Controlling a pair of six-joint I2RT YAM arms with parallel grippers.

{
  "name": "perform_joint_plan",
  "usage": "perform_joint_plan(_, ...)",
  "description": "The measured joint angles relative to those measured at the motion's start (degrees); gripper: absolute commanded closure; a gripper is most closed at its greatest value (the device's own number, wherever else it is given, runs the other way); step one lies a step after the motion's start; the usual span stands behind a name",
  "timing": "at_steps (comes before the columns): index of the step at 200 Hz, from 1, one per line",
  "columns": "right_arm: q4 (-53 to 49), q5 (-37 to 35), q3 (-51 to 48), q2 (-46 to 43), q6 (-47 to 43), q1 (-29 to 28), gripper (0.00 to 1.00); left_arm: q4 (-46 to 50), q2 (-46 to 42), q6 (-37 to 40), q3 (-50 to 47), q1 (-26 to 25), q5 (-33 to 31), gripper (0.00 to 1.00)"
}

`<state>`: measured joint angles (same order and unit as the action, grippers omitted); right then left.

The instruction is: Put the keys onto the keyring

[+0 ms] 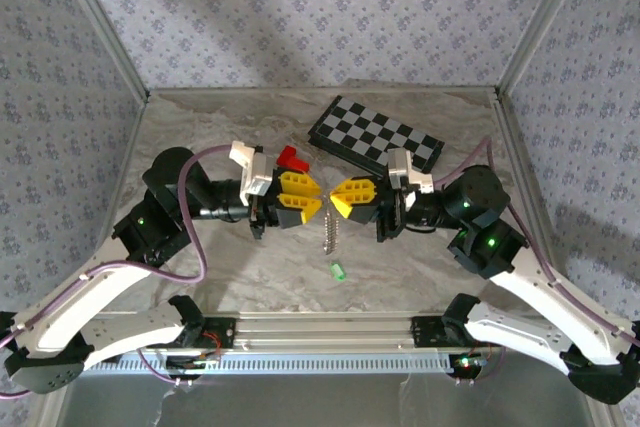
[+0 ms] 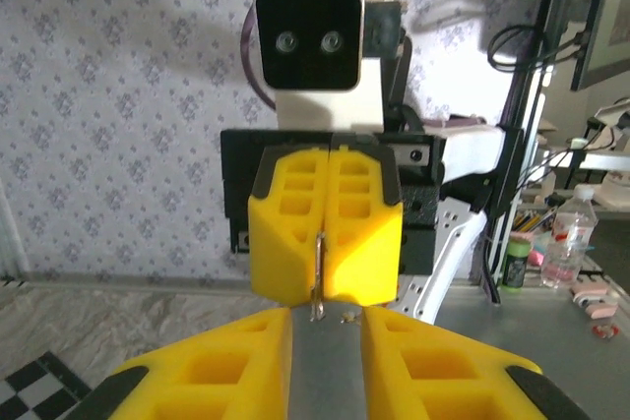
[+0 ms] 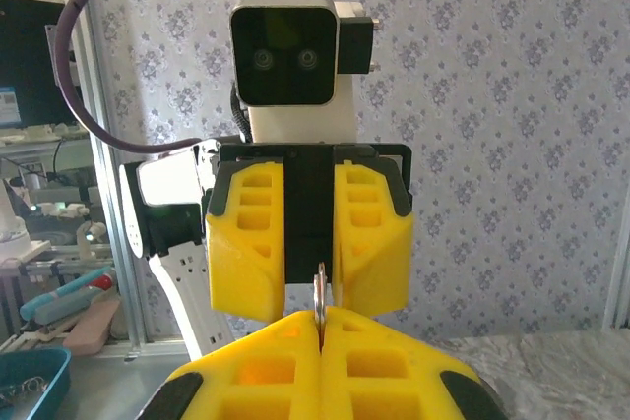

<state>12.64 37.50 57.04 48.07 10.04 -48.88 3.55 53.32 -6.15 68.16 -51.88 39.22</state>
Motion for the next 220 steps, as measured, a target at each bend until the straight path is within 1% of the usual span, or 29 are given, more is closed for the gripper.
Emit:
perform_joint_plan(61, 2.3, 1.2, -0.2, 0.3, 1.3, 0.0, 1.0, -3.9, 0.9, -2.0, 0.0, -0.7, 1.0, 0.75)
perform_joint_plan(93, 3.3, 1.4, -0.3, 0.7, 1.8, 0.0, 1.0, -4.5, 1.8, -2.5, 0.0, -0.9, 1.3, 0.77)
perform_joint_plan(111, 4.0, 1.6, -0.6, 0.7, 2.1, 0.0, 1.0, -5.0, 1.9, -2.6, 0.0, -1.0, 1.5, 0.8)
perform_joint_plan(128, 4.3, 1.8, -0.8, 0.7, 2.3, 0.0, 1.0, -5.2, 1.9, -2.5, 0.0, -1.0, 1.5, 0.85)
perform_joint_plan(160, 4.8, 2.4, -0.9, 0.7, 2.5, 0.0, 1.0, -5.6, 2.1, -3.1, 0.0, -1.0, 1.5, 1.0)
perform_joint_plan(184, 5.1, 2.4, -0.9, 0.7, 2.6, 0.0, 1.0, -6.0, 2.2, -3.4, 0.0, -1.0, 1.5, 1.0)
perform_joint_plan(202, 4.7, 2.1, -0.9, 0.7, 2.4, 0.0, 0.85, -5.9, 2.2, -3.1, 0.0, -1.0, 1.5, 1.0)
perform_joint_plan(212, 3.5, 1.5, -0.8, 0.4, 1.9, 0.0, 0.75, -5.0, 2.2, -2.5, 0.1, -1.0, 1.4, 1.0)
perform_joint_plan(220, 1.9, 0.3, -0.6, 0.1, 0.6, -0.1, 0.7, -3.8, 2.2, -1.8, 0.3, -1.0, 1.3, 1.0)
